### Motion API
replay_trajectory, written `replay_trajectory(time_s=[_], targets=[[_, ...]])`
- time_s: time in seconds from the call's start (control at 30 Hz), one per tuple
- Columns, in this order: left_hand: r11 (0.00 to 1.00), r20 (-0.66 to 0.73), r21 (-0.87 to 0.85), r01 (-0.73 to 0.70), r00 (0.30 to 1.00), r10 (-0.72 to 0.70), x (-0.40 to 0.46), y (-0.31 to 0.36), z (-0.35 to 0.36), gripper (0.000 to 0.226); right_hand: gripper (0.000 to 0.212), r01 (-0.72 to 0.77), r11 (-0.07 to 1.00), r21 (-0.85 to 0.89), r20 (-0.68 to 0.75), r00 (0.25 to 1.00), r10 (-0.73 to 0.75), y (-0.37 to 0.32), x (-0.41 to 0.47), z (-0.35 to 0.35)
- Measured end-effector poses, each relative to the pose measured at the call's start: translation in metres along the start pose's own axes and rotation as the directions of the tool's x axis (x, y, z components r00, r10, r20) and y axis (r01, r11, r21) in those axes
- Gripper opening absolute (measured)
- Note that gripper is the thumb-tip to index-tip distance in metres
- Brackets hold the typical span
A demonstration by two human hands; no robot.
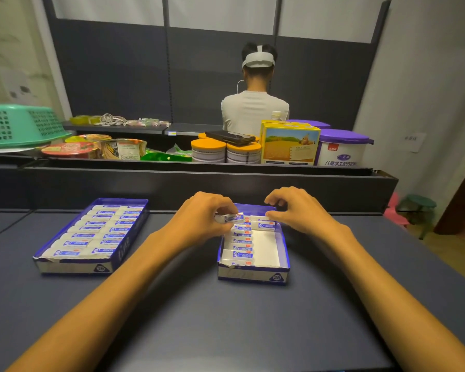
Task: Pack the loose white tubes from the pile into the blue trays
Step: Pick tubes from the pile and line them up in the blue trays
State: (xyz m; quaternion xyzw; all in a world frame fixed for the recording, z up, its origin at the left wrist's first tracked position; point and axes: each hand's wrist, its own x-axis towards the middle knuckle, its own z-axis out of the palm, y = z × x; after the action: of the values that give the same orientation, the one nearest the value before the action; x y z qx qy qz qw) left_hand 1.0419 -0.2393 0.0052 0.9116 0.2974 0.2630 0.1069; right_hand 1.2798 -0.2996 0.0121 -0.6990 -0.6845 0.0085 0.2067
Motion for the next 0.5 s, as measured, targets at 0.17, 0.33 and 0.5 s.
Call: replay_trajectory(time_s=[0.17, 0.33, 0.5], targets=[[0.999, -0.004, -0.034, -0.041, 0.999, 0.041, 0.022, 0.021, 0.013, 0.025, 0.042, -0.055, 0.998, 0.044, 0.009, 0.998, 0.054, 0.016, -0.014, 0.0], [0.996, 0.056, -0.076, -0.047, 0.997, 0.052, 0.044, 0.039, 0.031, 0.025, 0.039, -0.08, 0.989, 0.122, 0.017, 0.997, 0.078, 0.018, -0.019, 0.004], [0.99, 0.081, -0.14, -0.007, 0.997, 0.018, 0.048, 0.034, 0.042, 0.023, 0.037, -0.083, 0.986, 0.143, 0.015, 0.997, 0.082, 0.016, -0.021, 0.004]])
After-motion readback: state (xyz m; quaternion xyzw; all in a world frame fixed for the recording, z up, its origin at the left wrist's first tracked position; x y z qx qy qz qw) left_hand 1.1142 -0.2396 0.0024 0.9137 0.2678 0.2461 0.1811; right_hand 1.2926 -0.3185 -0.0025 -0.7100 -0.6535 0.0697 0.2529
